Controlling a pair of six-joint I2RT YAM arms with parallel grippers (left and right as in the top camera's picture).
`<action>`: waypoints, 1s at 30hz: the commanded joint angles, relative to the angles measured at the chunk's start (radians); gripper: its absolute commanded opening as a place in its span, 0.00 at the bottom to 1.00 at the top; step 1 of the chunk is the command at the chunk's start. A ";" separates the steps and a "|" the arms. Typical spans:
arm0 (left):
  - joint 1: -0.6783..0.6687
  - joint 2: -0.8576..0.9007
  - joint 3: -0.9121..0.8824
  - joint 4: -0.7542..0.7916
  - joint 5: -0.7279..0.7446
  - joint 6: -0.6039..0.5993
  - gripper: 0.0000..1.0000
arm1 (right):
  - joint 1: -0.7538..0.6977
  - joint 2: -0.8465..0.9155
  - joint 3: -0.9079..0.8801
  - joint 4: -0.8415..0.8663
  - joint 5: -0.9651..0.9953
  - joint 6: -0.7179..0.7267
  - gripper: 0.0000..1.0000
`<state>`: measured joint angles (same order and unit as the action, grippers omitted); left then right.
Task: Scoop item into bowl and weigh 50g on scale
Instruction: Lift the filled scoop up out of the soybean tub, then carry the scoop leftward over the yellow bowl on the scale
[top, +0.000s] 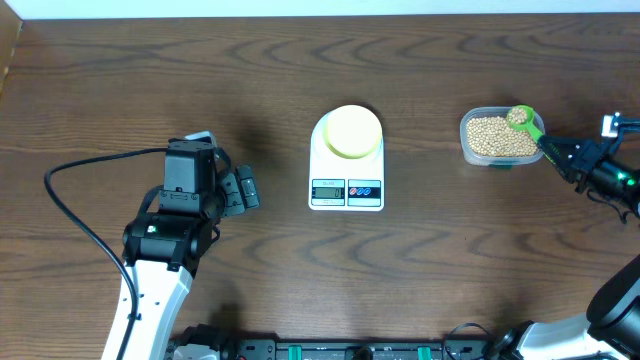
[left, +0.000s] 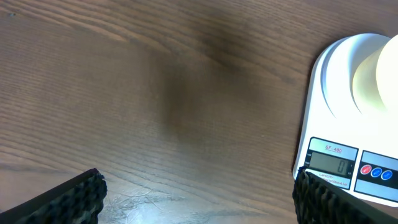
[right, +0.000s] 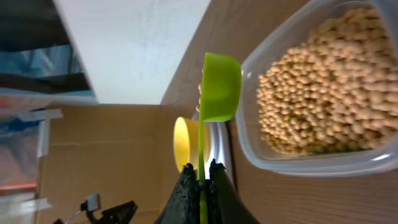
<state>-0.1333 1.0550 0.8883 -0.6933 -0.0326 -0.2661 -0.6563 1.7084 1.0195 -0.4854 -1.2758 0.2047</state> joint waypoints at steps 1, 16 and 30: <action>0.004 0.003 0.002 -0.002 -0.013 -0.002 0.98 | -0.005 0.012 -0.007 -0.001 -0.100 0.001 0.01; 0.004 0.003 0.002 -0.002 -0.013 -0.002 0.98 | 0.041 0.012 -0.007 -0.004 -0.153 0.066 0.01; 0.004 0.003 0.002 -0.002 -0.013 -0.002 0.98 | 0.248 0.012 -0.007 0.086 -0.151 0.202 0.01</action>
<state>-0.1333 1.0550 0.8883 -0.6933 -0.0326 -0.2661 -0.4492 1.7084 1.0195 -0.4183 -1.3975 0.3458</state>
